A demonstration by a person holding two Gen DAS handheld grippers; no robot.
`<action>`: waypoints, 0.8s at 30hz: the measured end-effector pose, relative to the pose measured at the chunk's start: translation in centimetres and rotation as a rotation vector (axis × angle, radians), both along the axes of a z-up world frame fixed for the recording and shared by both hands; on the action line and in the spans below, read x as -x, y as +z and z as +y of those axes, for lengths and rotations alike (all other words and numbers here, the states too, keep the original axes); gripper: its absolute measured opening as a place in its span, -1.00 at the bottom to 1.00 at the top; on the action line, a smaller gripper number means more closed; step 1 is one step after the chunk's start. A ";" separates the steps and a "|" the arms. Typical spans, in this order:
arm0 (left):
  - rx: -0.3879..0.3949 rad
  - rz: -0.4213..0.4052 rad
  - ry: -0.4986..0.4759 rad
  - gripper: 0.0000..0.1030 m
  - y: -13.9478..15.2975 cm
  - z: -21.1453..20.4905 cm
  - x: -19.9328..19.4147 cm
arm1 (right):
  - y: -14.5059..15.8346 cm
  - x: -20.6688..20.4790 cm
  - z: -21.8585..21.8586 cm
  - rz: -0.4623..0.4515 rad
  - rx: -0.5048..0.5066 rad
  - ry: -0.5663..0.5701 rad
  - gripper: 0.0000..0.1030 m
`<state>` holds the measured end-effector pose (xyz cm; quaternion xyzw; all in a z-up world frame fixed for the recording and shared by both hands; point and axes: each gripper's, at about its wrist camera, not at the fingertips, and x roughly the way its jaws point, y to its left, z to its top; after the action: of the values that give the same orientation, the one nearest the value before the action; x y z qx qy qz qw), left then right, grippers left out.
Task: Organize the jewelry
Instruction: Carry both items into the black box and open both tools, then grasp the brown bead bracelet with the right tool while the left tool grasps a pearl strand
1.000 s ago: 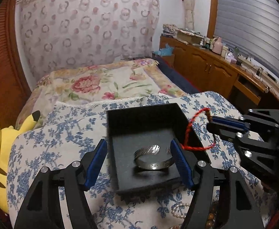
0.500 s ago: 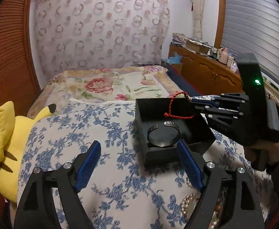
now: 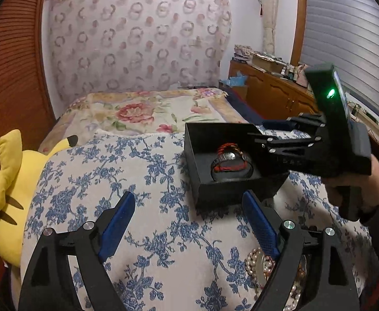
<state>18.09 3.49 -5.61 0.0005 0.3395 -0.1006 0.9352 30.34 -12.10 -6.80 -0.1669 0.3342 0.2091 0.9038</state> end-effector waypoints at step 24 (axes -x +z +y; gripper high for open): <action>0.050 0.092 -0.091 0.25 -3.1 -2.8 8.4 | -0.9 18.2 -6.2 0.092 -0.180 0.057 -0.21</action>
<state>9.68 0.70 -8.69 -0.0118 0.3790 -0.1514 0.9129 12.11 -18.27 -7.70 -0.0850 0.3501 0.2714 0.8925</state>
